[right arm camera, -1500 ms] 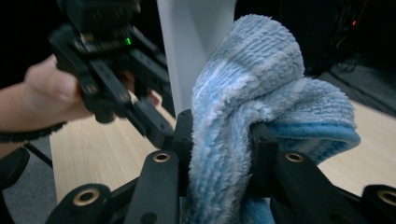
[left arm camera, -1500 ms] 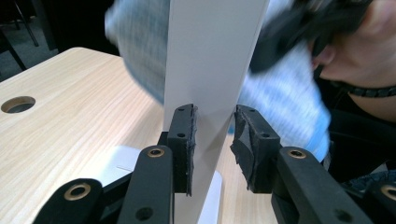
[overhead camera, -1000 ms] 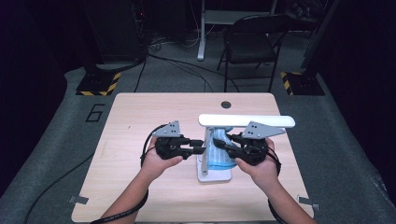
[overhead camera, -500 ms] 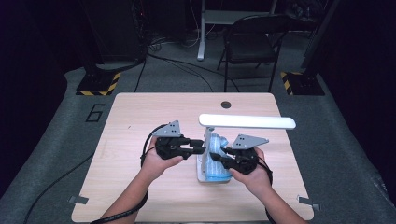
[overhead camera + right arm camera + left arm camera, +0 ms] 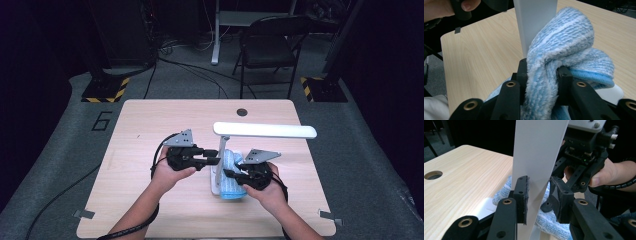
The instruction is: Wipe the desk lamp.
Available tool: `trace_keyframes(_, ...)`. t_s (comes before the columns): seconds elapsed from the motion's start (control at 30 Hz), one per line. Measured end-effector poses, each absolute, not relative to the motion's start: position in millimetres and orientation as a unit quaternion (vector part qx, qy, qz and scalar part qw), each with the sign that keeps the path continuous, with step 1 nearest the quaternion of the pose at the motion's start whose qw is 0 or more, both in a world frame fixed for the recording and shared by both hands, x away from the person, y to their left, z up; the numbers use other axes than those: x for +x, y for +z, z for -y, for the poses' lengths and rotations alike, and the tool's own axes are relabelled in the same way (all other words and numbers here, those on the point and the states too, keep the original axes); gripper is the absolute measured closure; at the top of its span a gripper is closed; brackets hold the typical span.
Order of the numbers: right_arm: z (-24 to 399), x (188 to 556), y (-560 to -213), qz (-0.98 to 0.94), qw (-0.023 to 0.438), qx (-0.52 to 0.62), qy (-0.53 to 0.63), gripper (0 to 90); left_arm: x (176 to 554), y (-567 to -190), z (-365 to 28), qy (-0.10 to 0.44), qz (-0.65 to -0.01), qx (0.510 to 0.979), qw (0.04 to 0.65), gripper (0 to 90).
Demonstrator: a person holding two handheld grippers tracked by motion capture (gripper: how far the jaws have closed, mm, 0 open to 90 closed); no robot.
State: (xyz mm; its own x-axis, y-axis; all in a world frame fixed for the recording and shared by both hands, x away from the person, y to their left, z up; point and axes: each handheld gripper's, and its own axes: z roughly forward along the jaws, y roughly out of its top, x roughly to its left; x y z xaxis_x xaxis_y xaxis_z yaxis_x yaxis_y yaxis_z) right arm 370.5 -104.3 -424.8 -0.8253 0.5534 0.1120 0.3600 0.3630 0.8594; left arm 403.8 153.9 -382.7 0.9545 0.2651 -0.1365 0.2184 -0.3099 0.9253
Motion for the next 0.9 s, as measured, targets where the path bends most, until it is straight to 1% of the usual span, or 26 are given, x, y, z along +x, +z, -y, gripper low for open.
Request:
trace_keyframes(0.27,100,374,-458,-0.831,0.095,0.291,0.465,70.6,403,-383,-153,0.023,-0.15,0.809,0.568,68.2)
trace_keyframes(0.4,99,373,-463,-0.833,0.093,0.295,0.459,70.6,404,-383,-153,0.023,-0.15,0.809,0.569,68.2)
trace_keyframes(0.5,100,372,-454,-0.826,0.095,0.294,0.472,70.5,404,-383,-153,0.021,-0.15,0.808,0.569,68.3)
trace_keyframes(0.67,107,369,-425,-0.81,0.092,0.288,0.503,70.5,404,-384,-152,0.019,-0.149,0.81,0.567,68.8)
trace_keyframes(0.9,112,363,-386,-0.797,0.123,0.262,0.529,70.5,404,-385,-153,0.02,-0.153,0.81,0.565,68.7)
